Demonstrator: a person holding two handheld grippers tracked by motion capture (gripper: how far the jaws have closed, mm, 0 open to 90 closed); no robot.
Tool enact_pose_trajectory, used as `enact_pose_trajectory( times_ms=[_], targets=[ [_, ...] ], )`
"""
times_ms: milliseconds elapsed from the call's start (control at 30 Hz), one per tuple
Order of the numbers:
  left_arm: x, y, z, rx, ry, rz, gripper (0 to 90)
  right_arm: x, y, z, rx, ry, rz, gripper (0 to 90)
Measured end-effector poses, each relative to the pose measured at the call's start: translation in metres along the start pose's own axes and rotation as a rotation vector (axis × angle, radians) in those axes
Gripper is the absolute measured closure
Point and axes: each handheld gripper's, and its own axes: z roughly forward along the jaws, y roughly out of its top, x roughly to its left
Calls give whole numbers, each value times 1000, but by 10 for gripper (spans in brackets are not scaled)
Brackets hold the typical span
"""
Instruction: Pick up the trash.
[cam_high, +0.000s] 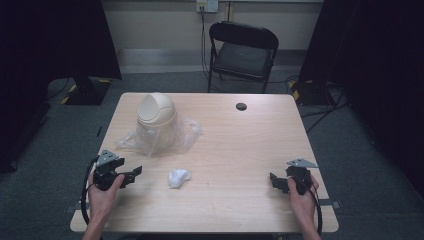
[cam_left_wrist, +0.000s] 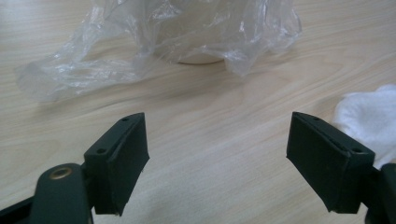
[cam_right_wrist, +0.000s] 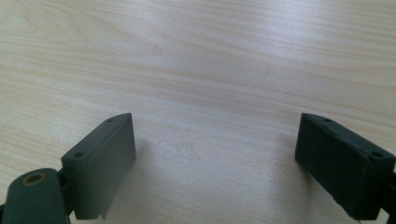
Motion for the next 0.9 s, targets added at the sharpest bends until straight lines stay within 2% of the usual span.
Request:
enact_pose_trajectory(
  times_ms=[67, 133, 200, 267, 367, 600, 767, 800, 900],
  targets=[
    [-1, 5, 0, 3, -1, 13, 172, 0, 0, 0, -1, 1, -1, 114],
    [-1, 13, -1, -4, -28, 11, 170, 0, 0, 0, -1, 1, -1, 114],
    [0, 16, -1, -3, -36, 18, 168, 0, 0, 0, -1, 0, 0, 114],
    [0, 23, -2, -8, -29, 35, 166, 0, 0, 0, -1, 1, -1, 114],
    [1, 37, -2, -23, -52, 42, 166, 0, 0, 0, 0, 0, -3, 114],
    [-2, 57, 1, -49, -58, 73, 174, 0, 0, 0, 0, 0, -2, 114],
    [-2, 68, 5, -62, -73, 68, 184, 0, 0, 0, 0, 0, 0, 114],
    [-1, 75, 4, -87, -82, 59, 185, 0, 0, 0, 0, 0, -2, 114],
    [0, 81, 3, -95, -90, 58, 191, 0, 0, 0, 0, 0, 0, 114]
  ],
)
